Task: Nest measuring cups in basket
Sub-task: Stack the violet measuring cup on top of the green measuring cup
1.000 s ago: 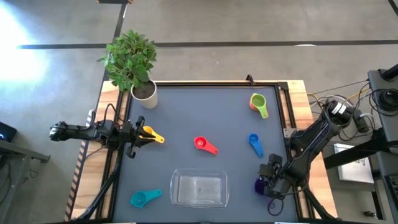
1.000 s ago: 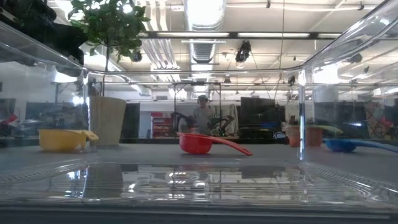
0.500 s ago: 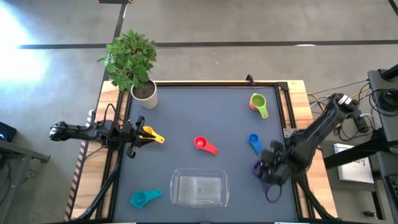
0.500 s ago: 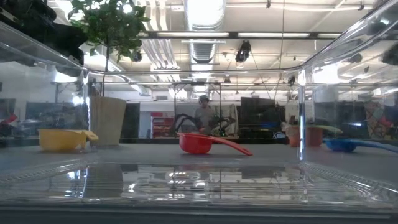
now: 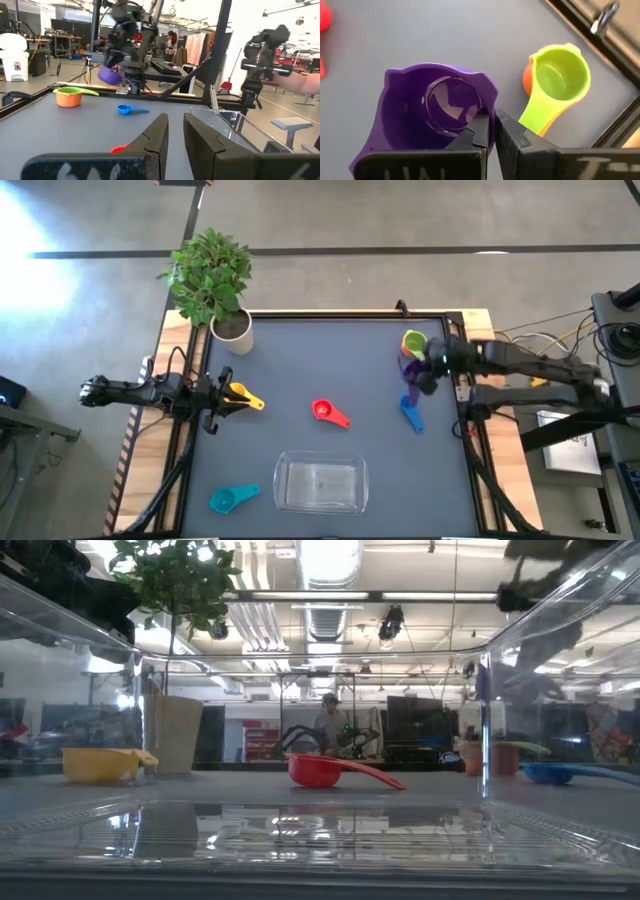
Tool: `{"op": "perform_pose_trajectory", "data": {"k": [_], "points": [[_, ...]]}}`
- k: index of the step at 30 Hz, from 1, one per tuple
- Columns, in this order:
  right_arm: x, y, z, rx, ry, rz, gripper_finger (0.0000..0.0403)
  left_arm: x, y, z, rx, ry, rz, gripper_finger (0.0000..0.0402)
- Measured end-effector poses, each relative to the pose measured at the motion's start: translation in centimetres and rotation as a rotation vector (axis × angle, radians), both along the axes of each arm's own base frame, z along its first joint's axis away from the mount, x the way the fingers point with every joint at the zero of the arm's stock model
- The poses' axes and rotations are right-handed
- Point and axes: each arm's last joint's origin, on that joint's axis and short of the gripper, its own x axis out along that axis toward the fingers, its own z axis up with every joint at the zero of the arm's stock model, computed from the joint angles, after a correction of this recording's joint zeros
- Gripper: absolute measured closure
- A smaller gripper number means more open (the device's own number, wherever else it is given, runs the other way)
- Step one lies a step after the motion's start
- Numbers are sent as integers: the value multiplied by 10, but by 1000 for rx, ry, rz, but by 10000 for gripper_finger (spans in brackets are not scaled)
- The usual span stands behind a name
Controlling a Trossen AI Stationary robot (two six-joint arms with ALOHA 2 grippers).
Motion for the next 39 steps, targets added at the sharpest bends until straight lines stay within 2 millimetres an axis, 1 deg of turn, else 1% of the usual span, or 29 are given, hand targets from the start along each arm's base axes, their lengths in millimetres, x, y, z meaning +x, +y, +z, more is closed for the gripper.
{"op": "perform_pose_trajectory", "data": {"k": [5, 7, 10, 15, 18, 23, 29, 34, 39], "points": [[-10, -36, -3, 53, -24, -183, 394, 0, 0, 0, 0, 0, 0, 361], [-12, -47, -4, 67, -35, -226, 394, 0, 0, 0, 0, 0, 0, 361], [-11, -64, -6, 64, 6, -250, 394, 0, 0, 0, 0, 0, 0, 361], [0, -95, -5, 65, 106, -212, 394, 0, 0, 0, 0, 0, 0, 361], [8, -112, -2, 59, 171, -147, 394, 0, 0, 0, 0, 0, 0, 361], [18, -134, 3, 78, 267, -62, 394, 0, 0, 0, 0, 0, 0, 361], [22, -160, 8, 96, 340, -12, 394, 0, 0, 0, 0, 0, 0, 361], [19, -173, -4, 158, 401, 8, 394, 0, 0, 0, 0, 0, 0, 361], [16, -181, -19, 189, 421, 1, 394, 0, 0, 0, 0, 0, 0, 361]]}}
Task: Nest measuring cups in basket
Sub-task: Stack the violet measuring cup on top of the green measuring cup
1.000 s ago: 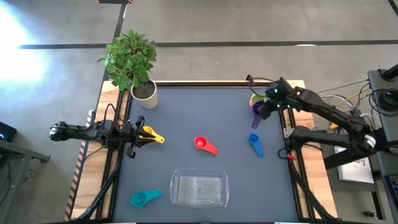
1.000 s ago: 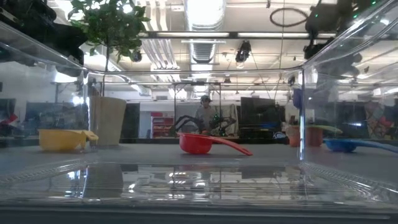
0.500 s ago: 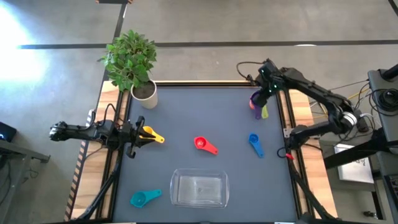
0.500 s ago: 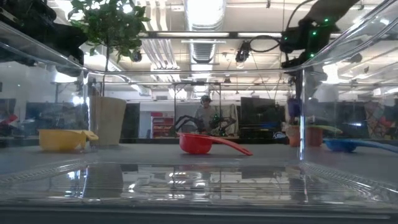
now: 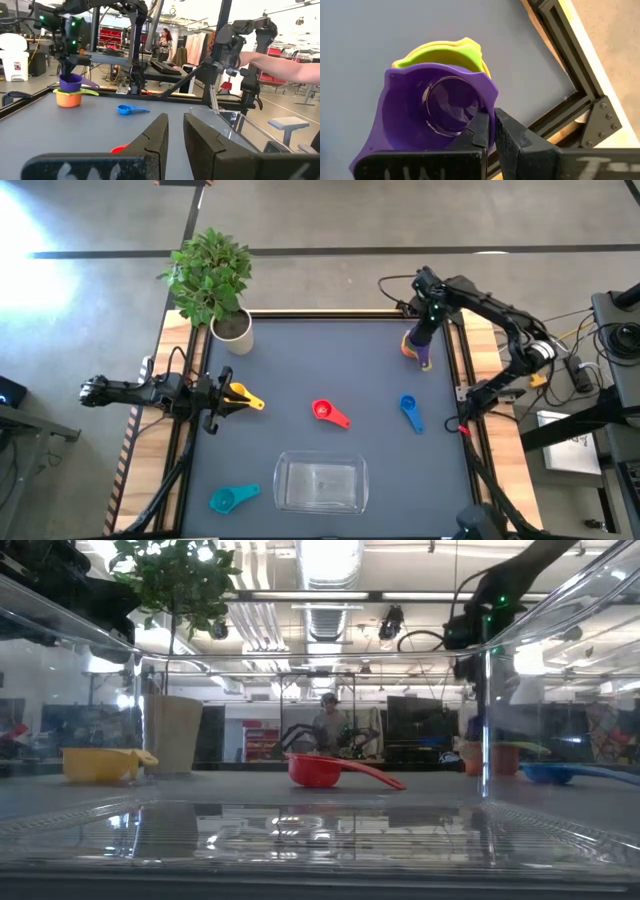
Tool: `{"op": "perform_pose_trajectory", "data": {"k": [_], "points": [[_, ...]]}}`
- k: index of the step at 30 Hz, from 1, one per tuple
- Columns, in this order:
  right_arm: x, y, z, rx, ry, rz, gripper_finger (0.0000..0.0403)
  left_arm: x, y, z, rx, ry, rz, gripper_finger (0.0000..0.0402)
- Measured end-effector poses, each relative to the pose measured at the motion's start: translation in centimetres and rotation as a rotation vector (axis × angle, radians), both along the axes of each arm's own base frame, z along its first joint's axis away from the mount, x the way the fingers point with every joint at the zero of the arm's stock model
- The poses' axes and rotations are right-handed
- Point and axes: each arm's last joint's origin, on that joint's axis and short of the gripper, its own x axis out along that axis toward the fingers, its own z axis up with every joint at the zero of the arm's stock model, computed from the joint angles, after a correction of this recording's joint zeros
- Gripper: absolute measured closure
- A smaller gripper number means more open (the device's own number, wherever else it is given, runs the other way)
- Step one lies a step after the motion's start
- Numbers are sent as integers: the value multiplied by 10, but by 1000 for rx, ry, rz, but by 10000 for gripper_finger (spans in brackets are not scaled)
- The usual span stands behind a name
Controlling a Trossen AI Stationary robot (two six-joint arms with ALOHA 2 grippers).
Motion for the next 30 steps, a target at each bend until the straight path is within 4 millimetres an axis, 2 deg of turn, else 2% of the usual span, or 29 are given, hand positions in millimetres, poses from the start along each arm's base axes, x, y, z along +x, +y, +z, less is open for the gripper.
{"op": "perform_pose_trajectory", "data": {"k": [8, 16, 21, 25, 30], "points": [[0, -2, -3, 10, -45, 45, 381, 0, 0, 0, 0, 0, 0, 361], [0, -2, -2, -1, -47, 58, 312, 0, 0, 0, 0, 0, 0, 361], [0, 0, 14, -46, -94, -14, 270, 0, 0, 0, 0, 0, 0, 361], [-3, 10, 31, -84, -150, -92, 253, 0, 0, 0, 0, 0, 0, 361], [-1, 40, 44, -81, -255, -23, 255, 0, 0, 0, 0, 0, 0, 361]]}}
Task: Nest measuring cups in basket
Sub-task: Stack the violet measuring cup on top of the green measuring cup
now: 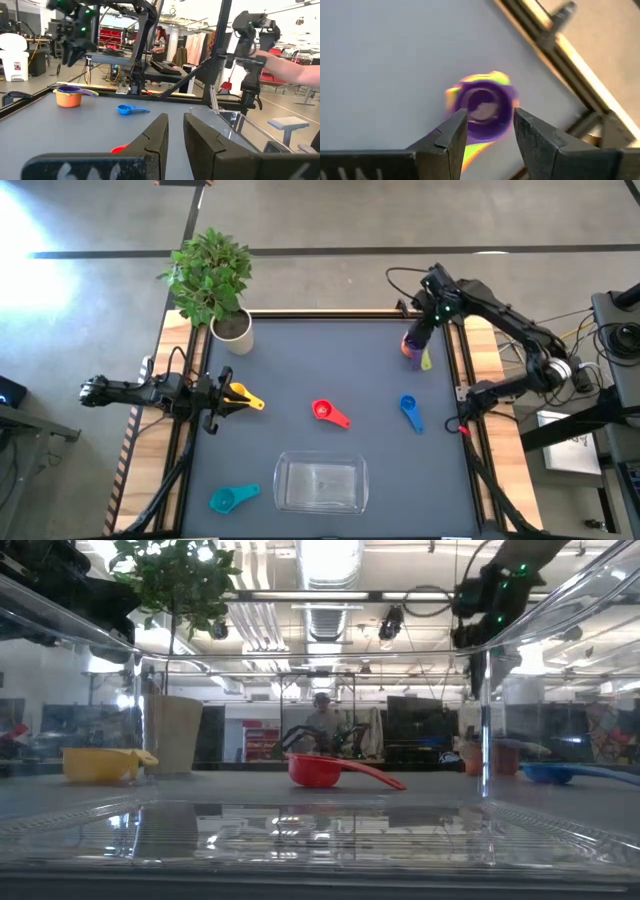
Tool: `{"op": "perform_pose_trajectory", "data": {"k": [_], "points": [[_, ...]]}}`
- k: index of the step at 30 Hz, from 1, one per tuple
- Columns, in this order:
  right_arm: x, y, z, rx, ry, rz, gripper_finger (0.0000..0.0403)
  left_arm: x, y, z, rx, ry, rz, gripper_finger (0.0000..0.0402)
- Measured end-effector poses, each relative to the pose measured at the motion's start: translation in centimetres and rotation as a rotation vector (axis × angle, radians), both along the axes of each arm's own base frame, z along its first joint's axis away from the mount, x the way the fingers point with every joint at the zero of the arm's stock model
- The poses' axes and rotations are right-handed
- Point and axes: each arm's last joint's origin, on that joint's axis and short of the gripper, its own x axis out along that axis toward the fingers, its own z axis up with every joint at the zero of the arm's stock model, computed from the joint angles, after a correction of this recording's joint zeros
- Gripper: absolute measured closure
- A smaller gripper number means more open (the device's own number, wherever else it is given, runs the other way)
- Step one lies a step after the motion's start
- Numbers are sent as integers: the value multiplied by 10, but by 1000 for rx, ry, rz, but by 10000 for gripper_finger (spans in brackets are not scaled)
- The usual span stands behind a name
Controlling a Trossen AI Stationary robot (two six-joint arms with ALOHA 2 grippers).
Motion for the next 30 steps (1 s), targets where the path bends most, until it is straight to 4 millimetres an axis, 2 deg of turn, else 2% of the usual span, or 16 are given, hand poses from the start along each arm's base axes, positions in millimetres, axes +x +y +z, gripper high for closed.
{"op": "perform_pose_trajectory", "data": {"k": [6, 15, 22, 30], "points": [[4, 35, 4, -11, -67, 13, 258, 0, 0, 0, 0, 0, 0, 361], [-1, 57, -8, 21, -103, 25, 252, 0, 0, 0, 0, 0, 0, 361], [10, 65, -37, 84, -152, 94, 274, 0, 0, 0, 0, 0, 0, 361], [29, 68, -67, 217, -107, 96, 292, 0, 0, 0, 0, 0, 0, 361]]}}
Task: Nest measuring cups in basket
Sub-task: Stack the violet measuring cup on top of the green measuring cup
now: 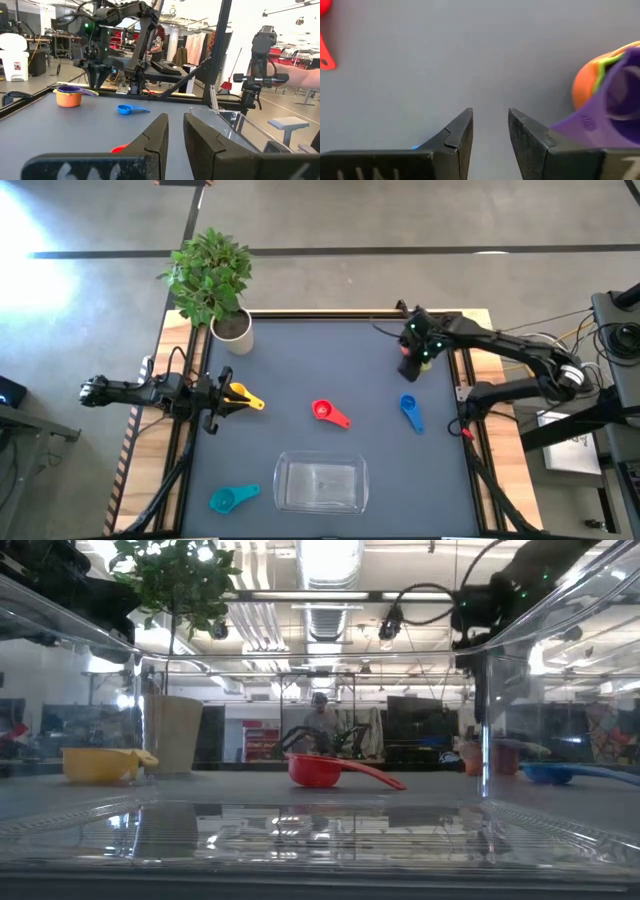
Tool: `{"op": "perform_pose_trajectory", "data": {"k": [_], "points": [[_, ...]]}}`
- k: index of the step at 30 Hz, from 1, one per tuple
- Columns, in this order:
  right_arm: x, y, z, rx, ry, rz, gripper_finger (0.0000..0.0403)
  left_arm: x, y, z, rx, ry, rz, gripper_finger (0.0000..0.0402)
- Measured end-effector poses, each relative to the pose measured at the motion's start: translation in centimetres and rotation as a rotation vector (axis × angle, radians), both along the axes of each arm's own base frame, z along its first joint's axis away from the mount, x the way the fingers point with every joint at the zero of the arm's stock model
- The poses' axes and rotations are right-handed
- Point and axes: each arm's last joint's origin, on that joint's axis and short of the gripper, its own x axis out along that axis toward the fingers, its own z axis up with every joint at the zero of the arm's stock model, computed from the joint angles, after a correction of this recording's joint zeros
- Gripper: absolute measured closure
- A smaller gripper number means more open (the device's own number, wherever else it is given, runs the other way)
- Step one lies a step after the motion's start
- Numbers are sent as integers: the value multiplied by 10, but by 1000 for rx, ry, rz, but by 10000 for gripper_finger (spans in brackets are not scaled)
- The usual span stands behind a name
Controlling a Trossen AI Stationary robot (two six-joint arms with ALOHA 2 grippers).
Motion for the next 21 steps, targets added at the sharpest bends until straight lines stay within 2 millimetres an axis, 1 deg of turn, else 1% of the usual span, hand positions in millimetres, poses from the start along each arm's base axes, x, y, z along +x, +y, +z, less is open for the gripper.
{"op": "perform_pose_trajectory", "data": {"k": [4, 11, 14, 17, 21], "points": [[6, 0, -9, 26, 52, -17, 296, 0, 0, 0, 0, 0, 0, 361], [5, -2, -22, -8, 163, -71, 294, 0, 0, 0, 0, 0, 0, 361], [4, -2, -23, -8, 179, -89, 294, 0, 0, 0, 0, 0, 0, 361], [-1, -1, -20, -43, 241, -119, 294, 0, 0, 0, 0, 0, 0, 361], [-8, 2, -12, -96, 303, -152, 294, 0, 0, 0, 0, 0, 0, 361]]}}
